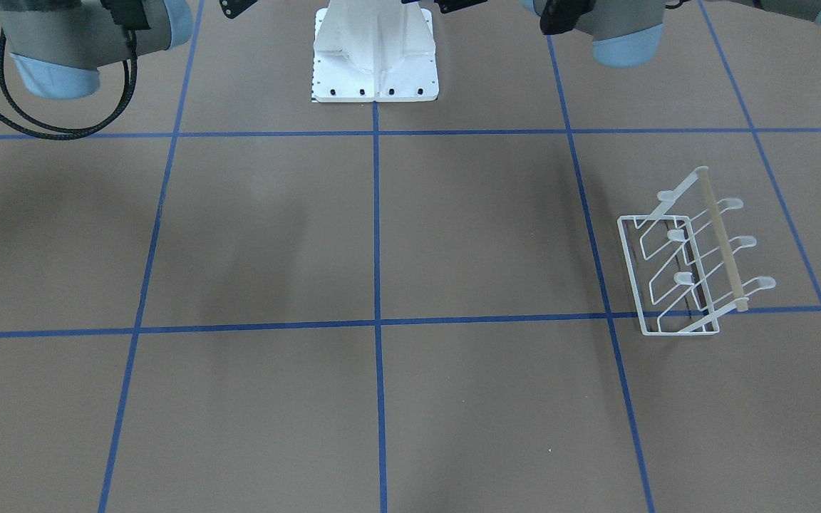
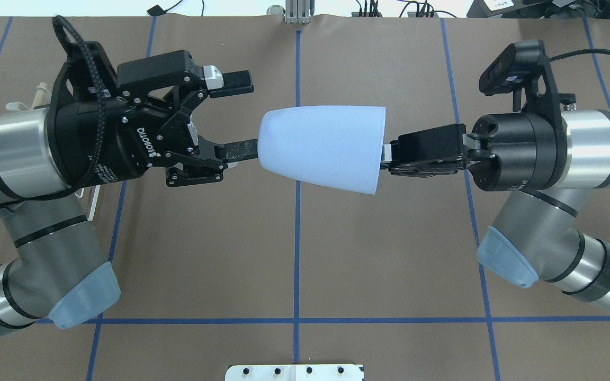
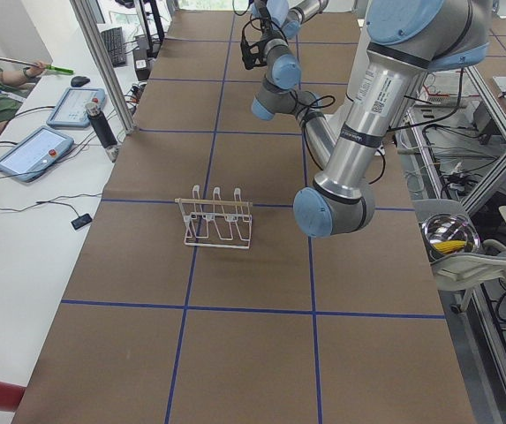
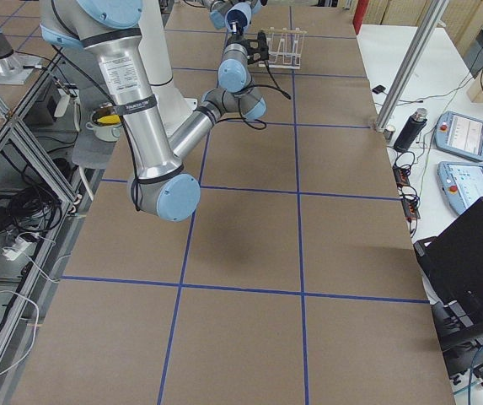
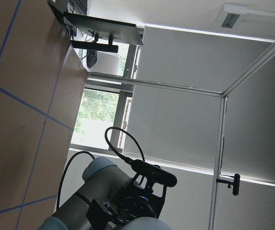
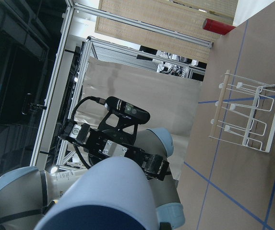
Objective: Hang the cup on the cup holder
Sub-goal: 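Bring the left gripper to the cup's base while the right gripper holds it out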
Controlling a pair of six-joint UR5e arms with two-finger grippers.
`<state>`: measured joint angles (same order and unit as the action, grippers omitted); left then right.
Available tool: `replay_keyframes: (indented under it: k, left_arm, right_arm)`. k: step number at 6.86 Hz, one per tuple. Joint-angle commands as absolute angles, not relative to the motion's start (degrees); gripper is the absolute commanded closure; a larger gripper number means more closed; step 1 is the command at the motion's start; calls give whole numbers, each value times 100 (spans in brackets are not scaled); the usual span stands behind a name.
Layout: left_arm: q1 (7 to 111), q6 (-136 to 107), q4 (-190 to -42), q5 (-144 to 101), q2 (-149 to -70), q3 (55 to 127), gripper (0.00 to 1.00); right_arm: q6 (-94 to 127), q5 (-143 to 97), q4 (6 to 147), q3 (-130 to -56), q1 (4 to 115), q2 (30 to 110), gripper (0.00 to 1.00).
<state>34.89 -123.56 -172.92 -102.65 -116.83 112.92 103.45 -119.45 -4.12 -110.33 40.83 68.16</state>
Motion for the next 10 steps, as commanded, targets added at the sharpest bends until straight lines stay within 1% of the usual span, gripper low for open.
replay_keyframes:
  k: [1, 4, 6, 7, 8, 10]
  left_arm:
    - [3332, -12349, -17279, -10248, -11812, 11294, 2]
    - [3138, -12331, -17279, -10248, -11865, 11294, 3]
    - [3068, -12314, -17271, -10257, -11865, 11303, 18]
    - [3024, -12313, -17279, -10266, -11865, 11303, 55]
    - [3015, -12357, -17288, -10274, -11865, 11329, 100]
    - [3006, -12375, -17279, -10283, -11857, 11355, 100]
  right_arm:
    - [10336, -11944, -413, -11022, 4043, 6803, 100]
    - [10336, -11944, -422, -11013, 4034, 6803, 100]
    - [10336, -11944, -422, -11013, 4043, 6803, 100]
    - [10362, -11936, -422, -11004, 4043, 6803, 84]
    - [10362, -11901, -413, -11013, 4043, 6803, 1]
    - [10371, -11857, -422, -11013, 4069, 6847, 0]
